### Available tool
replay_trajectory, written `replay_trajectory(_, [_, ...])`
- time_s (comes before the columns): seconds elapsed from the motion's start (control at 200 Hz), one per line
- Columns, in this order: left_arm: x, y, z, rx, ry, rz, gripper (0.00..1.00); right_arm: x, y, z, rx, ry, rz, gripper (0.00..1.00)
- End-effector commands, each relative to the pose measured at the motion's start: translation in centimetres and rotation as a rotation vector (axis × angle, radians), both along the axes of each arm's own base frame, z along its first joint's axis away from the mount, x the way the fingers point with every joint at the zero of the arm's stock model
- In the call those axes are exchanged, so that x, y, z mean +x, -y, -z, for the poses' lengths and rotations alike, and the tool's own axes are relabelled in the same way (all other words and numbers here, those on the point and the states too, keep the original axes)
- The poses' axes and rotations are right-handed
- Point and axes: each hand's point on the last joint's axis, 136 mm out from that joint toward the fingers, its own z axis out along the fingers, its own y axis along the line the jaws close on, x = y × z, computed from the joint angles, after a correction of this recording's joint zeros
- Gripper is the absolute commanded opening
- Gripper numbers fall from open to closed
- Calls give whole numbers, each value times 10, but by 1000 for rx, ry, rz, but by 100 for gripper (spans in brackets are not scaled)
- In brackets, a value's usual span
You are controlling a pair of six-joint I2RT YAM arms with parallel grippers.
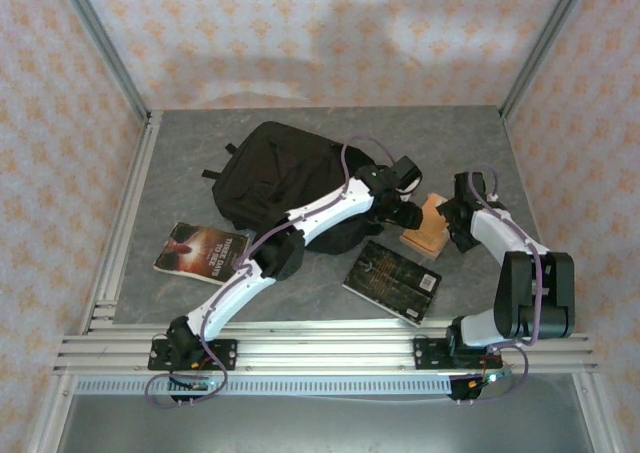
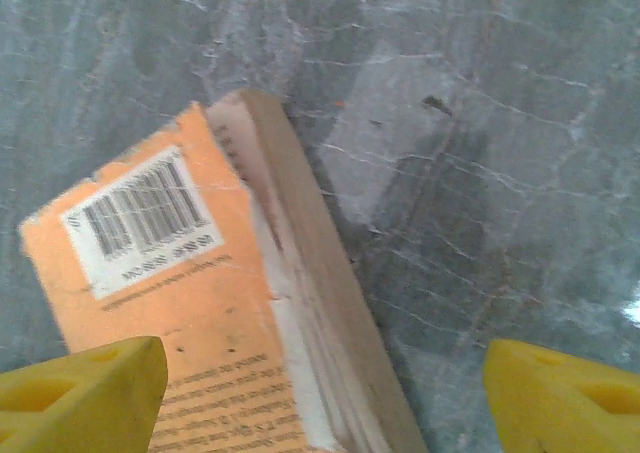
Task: Pack the student bag
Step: Pick up the book from the middle-right of the table.
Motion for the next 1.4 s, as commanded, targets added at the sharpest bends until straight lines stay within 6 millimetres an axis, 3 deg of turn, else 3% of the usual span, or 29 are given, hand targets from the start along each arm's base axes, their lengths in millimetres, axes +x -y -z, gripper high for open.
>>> replay_trajectory(0.0, [16,9,-22,-66,48,-57,55,2,5,11,35,26,28,82])
replay_trajectory(0.175, [15,15,8,-69,5,-59,54,12,-8,31,153,43,-9,80])
replay_trajectory(0.36, [2,31,13,-136,-58,-9,49,30,-35,44,290,73,-106,70])
replay_trajectory(0.48, [-8,38,11,-163,-88,22,42,40,-46,31,348,164,-145,62])
replay_trajectory(0.741, [-21,48,5,-216,-155,41,31,41,-56,8,385,196,-200,61])
replay_trajectory(1.066, [-25,46,1,-216,-170,56,30,32,-62,-27,391,258,-230,59])
replay_trajectory(1.236, [-25,45,1,-215,-174,57,29,23,-66,-29,394,242,-257,56])
replay_trajectory(1.396, [-25,44,-1,-214,-171,58,28,17,-68,-18,392,208,-274,52])
